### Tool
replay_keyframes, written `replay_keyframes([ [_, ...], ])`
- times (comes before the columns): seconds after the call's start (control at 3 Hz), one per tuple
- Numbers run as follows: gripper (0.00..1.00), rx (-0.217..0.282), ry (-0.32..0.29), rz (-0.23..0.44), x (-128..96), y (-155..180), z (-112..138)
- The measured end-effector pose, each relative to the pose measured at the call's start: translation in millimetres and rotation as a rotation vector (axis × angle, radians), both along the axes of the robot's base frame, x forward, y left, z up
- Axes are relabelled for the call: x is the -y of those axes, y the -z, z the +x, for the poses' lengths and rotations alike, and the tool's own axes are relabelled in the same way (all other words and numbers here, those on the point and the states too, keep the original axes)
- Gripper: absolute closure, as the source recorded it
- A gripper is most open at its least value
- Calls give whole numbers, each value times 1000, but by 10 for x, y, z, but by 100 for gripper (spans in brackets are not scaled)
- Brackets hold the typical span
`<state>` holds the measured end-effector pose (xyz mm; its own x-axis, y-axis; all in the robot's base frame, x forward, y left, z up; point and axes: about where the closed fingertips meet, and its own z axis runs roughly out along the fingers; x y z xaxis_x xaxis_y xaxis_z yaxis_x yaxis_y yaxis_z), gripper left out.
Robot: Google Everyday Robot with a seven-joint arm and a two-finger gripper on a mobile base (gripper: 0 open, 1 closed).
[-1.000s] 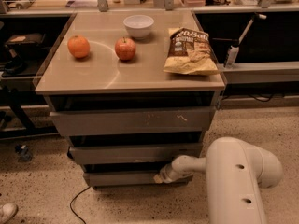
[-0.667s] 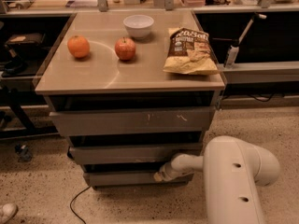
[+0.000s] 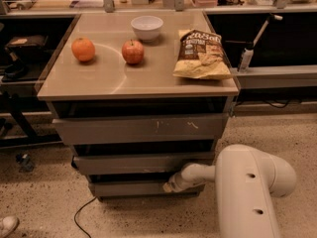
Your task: Close bottom drawer
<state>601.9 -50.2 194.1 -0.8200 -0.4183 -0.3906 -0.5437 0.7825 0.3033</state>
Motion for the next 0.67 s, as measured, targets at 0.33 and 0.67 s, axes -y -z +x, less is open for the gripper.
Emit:
replay_keyframes([
  [0.33, 36, 0, 0, 0, 0, 0, 0],
  [0.67, 12, 0, 0, 0, 0, 0, 0],
])
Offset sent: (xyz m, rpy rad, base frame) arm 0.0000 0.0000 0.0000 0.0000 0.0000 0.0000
